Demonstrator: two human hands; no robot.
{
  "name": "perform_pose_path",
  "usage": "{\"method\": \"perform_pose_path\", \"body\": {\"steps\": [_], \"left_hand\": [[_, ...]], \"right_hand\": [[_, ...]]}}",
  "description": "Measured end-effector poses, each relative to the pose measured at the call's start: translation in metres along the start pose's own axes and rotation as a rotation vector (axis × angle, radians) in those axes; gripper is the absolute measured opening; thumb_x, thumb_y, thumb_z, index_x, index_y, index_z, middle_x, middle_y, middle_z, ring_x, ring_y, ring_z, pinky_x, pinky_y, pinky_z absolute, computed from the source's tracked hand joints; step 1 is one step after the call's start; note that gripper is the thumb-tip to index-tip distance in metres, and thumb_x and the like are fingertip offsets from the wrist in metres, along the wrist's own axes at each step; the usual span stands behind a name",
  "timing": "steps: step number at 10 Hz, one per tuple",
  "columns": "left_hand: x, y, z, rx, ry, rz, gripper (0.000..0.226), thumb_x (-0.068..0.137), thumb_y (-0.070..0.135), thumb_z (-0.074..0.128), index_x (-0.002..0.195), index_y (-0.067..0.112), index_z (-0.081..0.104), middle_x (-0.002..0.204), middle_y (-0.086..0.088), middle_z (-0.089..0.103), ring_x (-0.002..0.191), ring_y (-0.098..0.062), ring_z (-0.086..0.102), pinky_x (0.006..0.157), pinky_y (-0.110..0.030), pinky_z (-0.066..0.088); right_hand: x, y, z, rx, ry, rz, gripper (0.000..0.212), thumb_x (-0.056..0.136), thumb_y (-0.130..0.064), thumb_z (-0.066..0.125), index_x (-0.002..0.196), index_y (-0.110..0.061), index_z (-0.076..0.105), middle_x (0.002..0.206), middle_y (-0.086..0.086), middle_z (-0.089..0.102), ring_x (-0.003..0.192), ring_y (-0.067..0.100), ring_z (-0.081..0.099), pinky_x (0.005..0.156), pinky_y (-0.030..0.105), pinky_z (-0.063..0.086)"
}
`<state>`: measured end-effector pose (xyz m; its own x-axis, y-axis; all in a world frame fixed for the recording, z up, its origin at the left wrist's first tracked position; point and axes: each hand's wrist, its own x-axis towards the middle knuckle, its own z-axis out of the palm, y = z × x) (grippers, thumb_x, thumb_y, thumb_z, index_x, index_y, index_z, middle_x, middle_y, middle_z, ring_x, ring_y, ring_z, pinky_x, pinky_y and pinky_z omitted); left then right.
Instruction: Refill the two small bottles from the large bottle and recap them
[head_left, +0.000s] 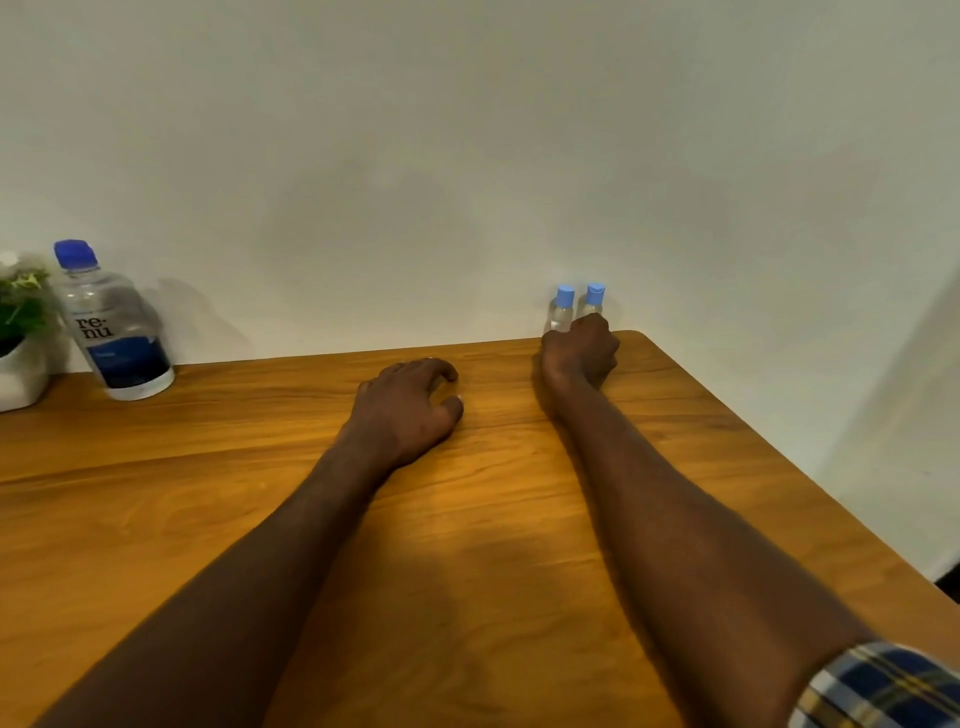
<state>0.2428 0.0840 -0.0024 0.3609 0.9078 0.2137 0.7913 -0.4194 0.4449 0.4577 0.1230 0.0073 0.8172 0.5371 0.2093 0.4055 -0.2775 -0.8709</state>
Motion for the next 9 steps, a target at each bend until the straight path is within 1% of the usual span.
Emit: {"method": "perform_pose_path", "body": {"steps": [1, 2, 3, 4, 6, 7, 8, 9], "left_hand": [[-0.0004, 0.0000, -0.0006, 0.000, 0.001, 0.000, 0.041, 0.098, 0.049, 0.056, 0.137, 0.035, 0.056, 0.151, 0.005, 0.055, 0.141, -0.022, 0.046, 0.116, -0.049, 0.037], [-0.0006, -0.0002, 0.0005, 0.006, 0.001, -0.008, 0.045, 0.098, 0.049, 0.056, 0.140, 0.033, 0.055, 0.150, 0.003, 0.056, 0.141, -0.023, 0.047, 0.116, -0.049, 0.037], [-0.0002, -0.0010, 0.0004, 0.006, 0.002, -0.011, 0.048, 0.099, 0.050, 0.055, 0.142, 0.031, 0.054, 0.149, 0.002, 0.057, 0.140, -0.023, 0.048, 0.115, -0.048, 0.037], [0.0000, 0.0000, -0.0002, 0.015, 0.000, -0.010, 0.048, 0.099, 0.050, 0.055, 0.143, 0.030, 0.053, 0.149, 0.002, 0.056, 0.140, -0.023, 0.048, 0.115, -0.049, 0.035], [0.0006, -0.0009, 0.0007, 0.011, -0.010, -0.015, 0.048, 0.099, 0.052, 0.055, 0.142, 0.032, 0.053, 0.148, 0.002, 0.057, 0.138, -0.023, 0.049, 0.114, -0.048, 0.037], [0.0012, -0.0019, 0.0007, 0.016, -0.005, -0.012, 0.048, 0.098, 0.053, 0.055, 0.142, 0.032, 0.053, 0.147, 0.002, 0.058, 0.138, -0.023, 0.050, 0.114, -0.049, 0.038], [0.0016, -0.0018, 0.0014, 0.007, -0.007, -0.014, 0.049, 0.098, 0.053, 0.056, 0.142, 0.032, 0.053, 0.147, 0.002, 0.057, 0.137, -0.023, 0.050, 0.113, -0.049, 0.038], [0.0020, -0.0013, 0.0004, 0.019, 0.016, -0.004, 0.049, 0.097, 0.052, 0.057, 0.141, 0.031, 0.054, 0.149, 0.002, 0.053, 0.137, -0.023, 0.049, 0.112, -0.050, 0.040]], "right_hand": [[0.0000, -0.0006, -0.0013, -0.008, -0.007, 0.012, 0.052, 0.094, -0.024, 0.077, 0.138, -0.008, 0.055, 0.136, 0.014, 0.064, 0.124, 0.031, 0.064, 0.098, 0.038, 0.055], [-0.0010, -0.0027, -0.0042, -0.013, -0.029, 0.031, 0.061, 0.094, -0.021, 0.077, 0.144, -0.009, 0.045, 0.139, 0.015, 0.060, 0.126, 0.033, 0.062, 0.098, 0.038, 0.055], [-0.0015, -0.0037, -0.0056, -0.032, -0.033, 0.032, 0.065, 0.093, -0.021, 0.078, 0.145, -0.010, 0.041, 0.140, 0.016, 0.059, 0.126, 0.033, 0.062, 0.098, 0.038, 0.055], [-0.0005, -0.0030, -0.0043, -0.036, -0.030, 0.033, 0.062, 0.094, -0.023, 0.076, 0.144, -0.010, 0.043, 0.139, 0.015, 0.061, 0.125, 0.033, 0.062, 0.097, 0.039, 0.055], [0.0019, -0.0028, -0.0021, -0.077, -0.029, 0.029, 0.048, 0.096, -0.027, 0.074, 0.137, -0.009, 0.057, 0.135, 0.013, 0.065, 0.123, 0.030, 0.064, 0.095, 0.036, 0.055], [0.0000, -0.0037, -0.0031, -0.070, -0.030, 0.033, 0.050, 0.095, -0.027, 0.075, 0.138, -0.009, 0.055, 0.136, 0.012, 0.065, 0.124, 0.030, 0.064, 0.094, 0.035, 0.055], [-0.0031, -0.0035, -0.0054, 0.003, -0.050, 0.029, 0.058, 0.094, -0.027, 0.075, 0.143, -0.011, 0.048, 0.136, 0.011, 0.063, 0.123, 0.030, 0.063, 0.093, 0.035, 0.054], [-0.0076, -0.0024, -0.0062, 0.125, -0.052, 0.021, 0.054, 0.094, -0.027, 0.071, 0.141, -0.012, 0.050, 0.128, 0.009, 0.066, 0.115, 0.028, 0.066, 0.082, 0.034, 0.051]]}}
